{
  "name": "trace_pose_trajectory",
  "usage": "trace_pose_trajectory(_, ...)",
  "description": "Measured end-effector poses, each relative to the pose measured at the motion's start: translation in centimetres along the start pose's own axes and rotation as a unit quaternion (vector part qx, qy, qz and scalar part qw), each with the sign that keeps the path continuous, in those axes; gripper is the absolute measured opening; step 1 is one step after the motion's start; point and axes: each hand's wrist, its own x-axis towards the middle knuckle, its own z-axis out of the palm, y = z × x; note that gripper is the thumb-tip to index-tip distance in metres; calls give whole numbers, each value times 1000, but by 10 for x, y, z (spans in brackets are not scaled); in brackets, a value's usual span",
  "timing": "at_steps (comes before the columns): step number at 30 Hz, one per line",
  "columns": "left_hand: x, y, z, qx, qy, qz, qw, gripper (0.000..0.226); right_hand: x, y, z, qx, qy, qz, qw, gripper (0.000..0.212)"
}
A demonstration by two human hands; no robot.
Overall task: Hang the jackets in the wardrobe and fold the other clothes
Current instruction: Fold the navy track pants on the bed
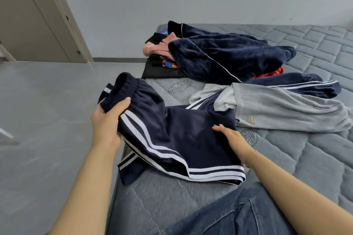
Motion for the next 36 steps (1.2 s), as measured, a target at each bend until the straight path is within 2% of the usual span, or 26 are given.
trace_pose_trajectory(2, -23, -2, 41, 70, -129, 46, 988, 39, -1, -2, -10, 71, 19, 18, 997, 42)
trace_pose_trajectory(3, -34, -6, 57, 116, -210, 43, 970, 44, -2, -3, -13, 98, 22, 22, 995, 48)
trace_pose_trajectory(5, -50, -23, 79, 219, -378, 12, 900, 50, -4, -6, -19, 180, 26, 38, 983, 54)
trace_pose_trajectory(6, -55, -35, 84, 263, -418, 5, 870, 48, -5, -6, -21, 227, 23, 58, 972, 55)
trace_pose_trajectory(7, -57, -48, 85, 301, -417, 13, 857, 42, -6, -6, -21, 266, 15, 81, 960, 60)
trace_pose_trajectory(9, -55, -76, 84, 397, -357, 62, 843, 31, -8, -4, -23, 303, -1, 114, 946, 75)
trace_pose_trajectory(10, -53, -91, 80, 465, -341, 83, 813, 34, -8, -2, -25, 307, -8, 117, 945, 78)
trace_pose_trajectory(13, -52, -128, 63, 638, -342, 136, 677, 52, -9, -6, -29, 280, -35, 88, 955, 68)
trace_pose_trajectory(15, -51, -143, 56, 665, -354, 164, 637, 64, -11, -10, -26, 220, -52, 67, 972, 57)
trace_pose_trajectory(17, -51, -150, 54, 673, -370, 175, 616, 75, -11, -8, -24, 170, -56, 50, 983, 56)
trace_pose_trajectory(18, -52, -151, 54, 667, -378, 179, 616, 80, -11, -6, -25, 161, -39, 48, 985, 59)
trace_pose_trajectory(19, -51, -149, 55, 648, -382, 188, 631, 83, -12, -4, -28, 164, -25, 51, 985, 60)
trace_pose_trajectory(22, -42, -136, 56, 558, -335, 243, 719, 74, -18, 0, -40, 220, -37, 62, 973, 47)
trace_pose_trajectory(23, -35, -132, 54, 555, -309, 257, 728, 70, -19, 2, -43, 231, -34, 71, 970, 45)
trace_pose_trajectory(26, -14, -122, 43, 593, -298, 229, 712, 62, -19, 10, -45, 193, 32, 98, 976, 52)
trace_pose_trajectory(28, -8, -119, 35, 584, -297, 211, 726, 50, -18, 13, -43, 170, 50, 94, 980, 56)
trace_pose_trajectory(31, -2, -117, 38, 574, -282, 240, 730, 22, -17, 12, -42, 148, 66, 79, 984, 52)
trace_pose_trajectory(32, 1, -115, 44, 550, -289, 234, 748, 16, -18, 13, -41, 140, 69, 80, 984, 51)
trace_pose_trajectory(33, 6, -111, 51, 509, -286, 211, 784, 13, -18, 13, -41, 128, 74, 83, 986, 49)
trace_pose_trajectory(35, 19, -97, 67, 391, -229, 113, 884, 12, -20, 12, -40, 79, 102, 90, 987, 47)
trace_pose_trajectory(36, 29, -90, 74, 313, -167, 38, 934, 17, -21, 10, -40, 46, 124, 98, 986, 53)
